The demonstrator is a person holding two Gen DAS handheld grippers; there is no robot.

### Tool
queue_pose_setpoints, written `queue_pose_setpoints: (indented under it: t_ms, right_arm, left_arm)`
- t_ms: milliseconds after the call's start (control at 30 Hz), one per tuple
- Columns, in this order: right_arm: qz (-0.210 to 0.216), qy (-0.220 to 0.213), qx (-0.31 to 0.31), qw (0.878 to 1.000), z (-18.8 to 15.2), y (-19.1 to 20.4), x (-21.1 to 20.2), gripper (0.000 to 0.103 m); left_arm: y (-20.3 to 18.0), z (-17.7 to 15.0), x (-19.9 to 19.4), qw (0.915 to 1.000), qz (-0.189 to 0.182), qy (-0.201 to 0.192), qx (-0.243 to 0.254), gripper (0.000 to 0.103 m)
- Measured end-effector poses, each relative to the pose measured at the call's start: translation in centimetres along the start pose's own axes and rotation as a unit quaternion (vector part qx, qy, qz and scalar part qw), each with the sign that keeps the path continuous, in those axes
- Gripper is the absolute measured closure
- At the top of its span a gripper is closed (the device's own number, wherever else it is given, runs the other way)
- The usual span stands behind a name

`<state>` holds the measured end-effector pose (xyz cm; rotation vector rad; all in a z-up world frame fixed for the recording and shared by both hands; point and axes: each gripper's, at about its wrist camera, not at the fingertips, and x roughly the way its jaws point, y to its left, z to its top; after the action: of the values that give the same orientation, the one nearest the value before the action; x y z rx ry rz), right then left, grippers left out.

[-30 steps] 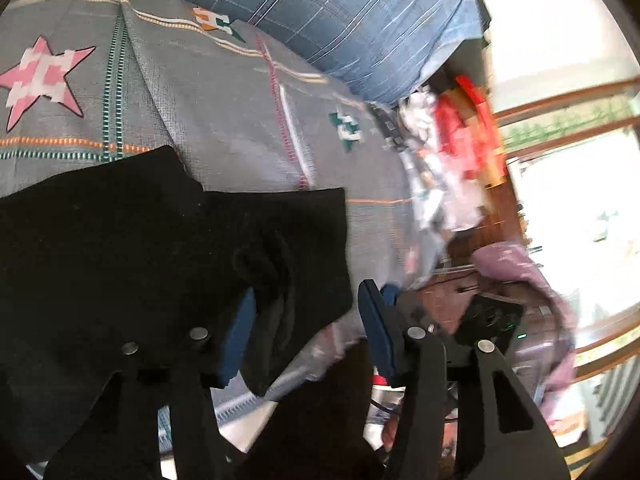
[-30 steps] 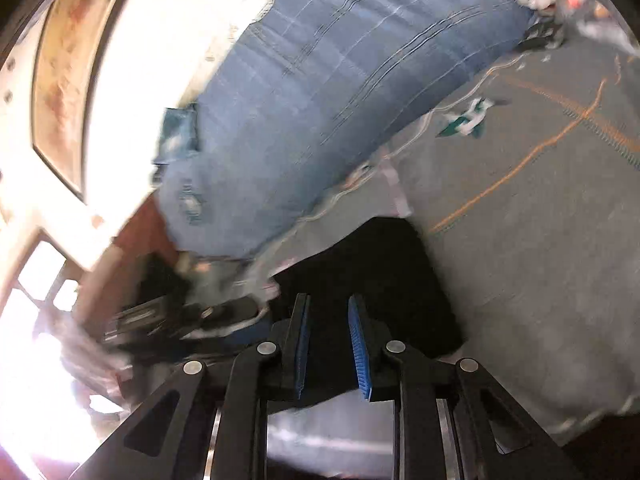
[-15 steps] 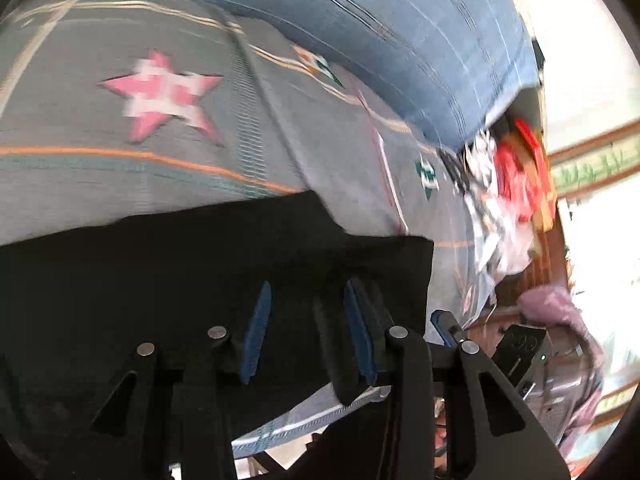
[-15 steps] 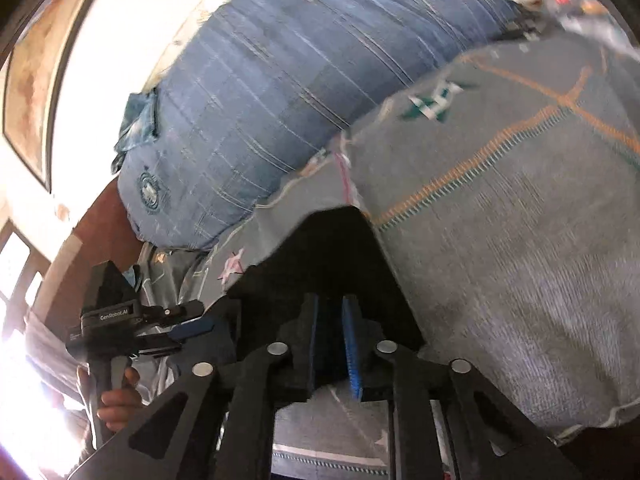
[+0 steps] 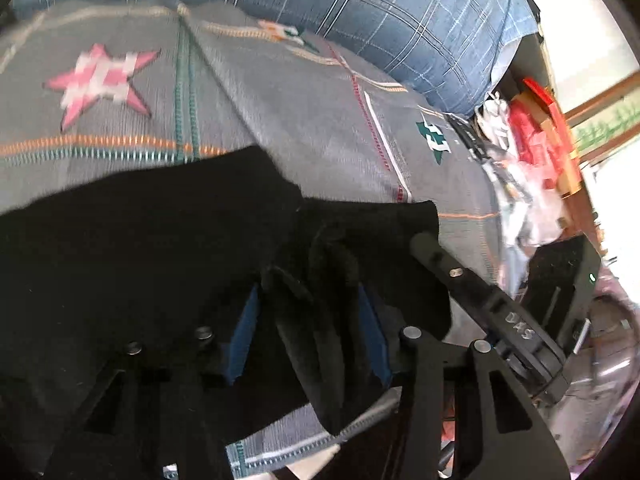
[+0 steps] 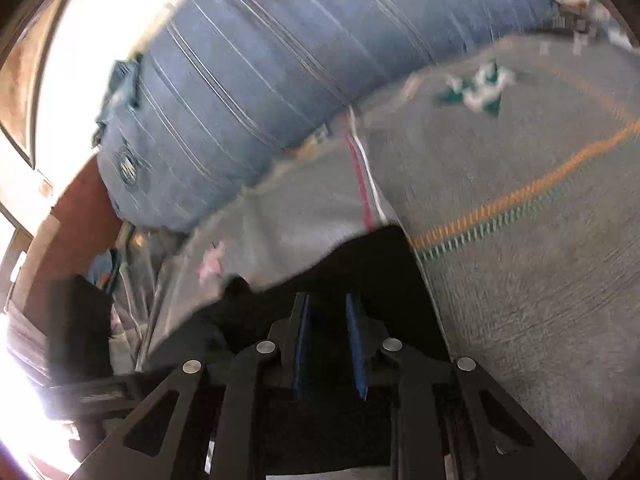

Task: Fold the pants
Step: 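Lower the folded pants onto the sheet and open both grippers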

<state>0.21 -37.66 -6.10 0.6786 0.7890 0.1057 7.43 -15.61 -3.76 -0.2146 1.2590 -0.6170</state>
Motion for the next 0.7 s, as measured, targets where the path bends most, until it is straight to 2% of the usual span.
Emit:
queue_pose_setpoints:
  t_ms: [100, 167, 300, 367, 567, 700]
  right_arm:
    - [0.004, -0.004, 0.008, 1.0, 0.2, 0.4, -0.7, 0.084]
    - [-0.005, -0.016, -0.005, 1.0, 0.1, 1.3, -1.5, 0.079]
    - [-0.018, -0.033, -0.035, 0.999, -0.6, 3.4, -2.8, 0.077]
    - [-0.026, -0.036, -0.048, 0.998, -0.8, 4.0, -3.2, 0.071]
    - [-0.044, -0.024, -0.079, 0.996, -2.2, 6.3, -2.9, 0.066]
    - [-0.05, -0.007, -0.105, 0.993, -3.4, 8.3, -1.8, 0.066]
  left_arm:
    - [-0.5, -0.3, -0.3, 0.9998, 0.015, -0.006, 0.013, 0.056]
    - [-0.4, -0.5, -1.0, 0.9995, 0.024, -0.013, 0.016, 0.056]
    - [0.3, -0.8, -2.0, 0.9992, 0.03, -0.025, 0.011, 0.056]
    - [0.8, -0.9, -2.8, 0.9989, 0.031, -0.034, 0.009, 0.056]
    - [2.1, -1.3, -4.6, 0.9961, 0.066, -0.058, 0.012, 0.055]
    - [4.7, -1.8, -6.5, 0.9937, 0.089, -0.068, -0.001, 0.055]
